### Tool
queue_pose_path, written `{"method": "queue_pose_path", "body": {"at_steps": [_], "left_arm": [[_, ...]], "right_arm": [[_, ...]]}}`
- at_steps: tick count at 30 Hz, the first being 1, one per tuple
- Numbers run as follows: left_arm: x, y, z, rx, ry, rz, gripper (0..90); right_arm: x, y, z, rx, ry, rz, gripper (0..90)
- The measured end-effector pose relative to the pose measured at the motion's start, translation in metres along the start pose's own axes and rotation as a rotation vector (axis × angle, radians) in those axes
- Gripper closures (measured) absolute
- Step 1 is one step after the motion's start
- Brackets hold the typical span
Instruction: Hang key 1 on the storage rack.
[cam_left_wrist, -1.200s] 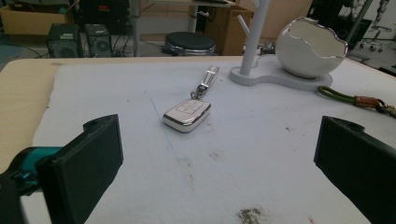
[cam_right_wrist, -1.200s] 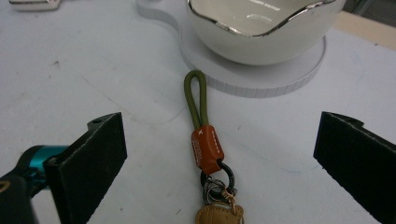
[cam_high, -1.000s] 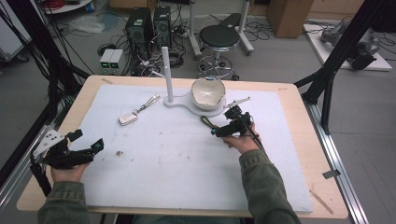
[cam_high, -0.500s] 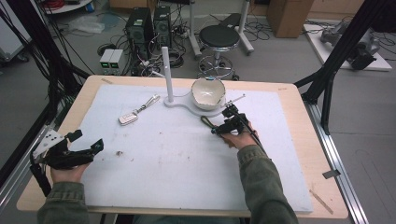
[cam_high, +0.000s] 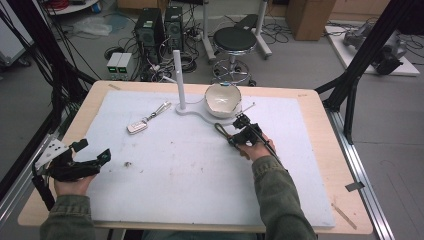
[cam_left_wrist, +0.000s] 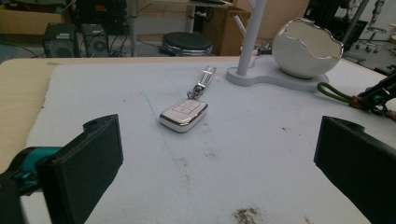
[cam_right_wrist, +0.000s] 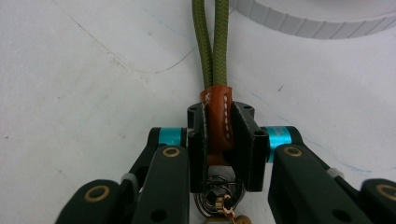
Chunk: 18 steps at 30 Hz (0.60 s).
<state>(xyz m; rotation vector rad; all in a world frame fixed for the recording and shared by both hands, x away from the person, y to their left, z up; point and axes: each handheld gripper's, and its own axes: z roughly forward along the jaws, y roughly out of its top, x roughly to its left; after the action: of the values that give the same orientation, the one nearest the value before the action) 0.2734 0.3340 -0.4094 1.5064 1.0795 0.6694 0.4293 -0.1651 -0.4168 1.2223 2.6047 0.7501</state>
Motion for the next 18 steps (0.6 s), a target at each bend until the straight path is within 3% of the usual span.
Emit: {"method": "queue_pose_path", "body": {"at_steps": [13, 18], "left_arm": [[0.000, 0.000, 0.000, 0.000, -0.001, -0.001, 1.7], [0.000, 0.000, 0.001, -0.001, -0.002, -0.001, 1.7]], "right_arm": [[0.001, 0.000, -0.007, -0.021, 0.037, 0.017, 77.7], [0.000, 0.001, -0.018, -0.066, 0.061, 0.032, 77.7]]}}
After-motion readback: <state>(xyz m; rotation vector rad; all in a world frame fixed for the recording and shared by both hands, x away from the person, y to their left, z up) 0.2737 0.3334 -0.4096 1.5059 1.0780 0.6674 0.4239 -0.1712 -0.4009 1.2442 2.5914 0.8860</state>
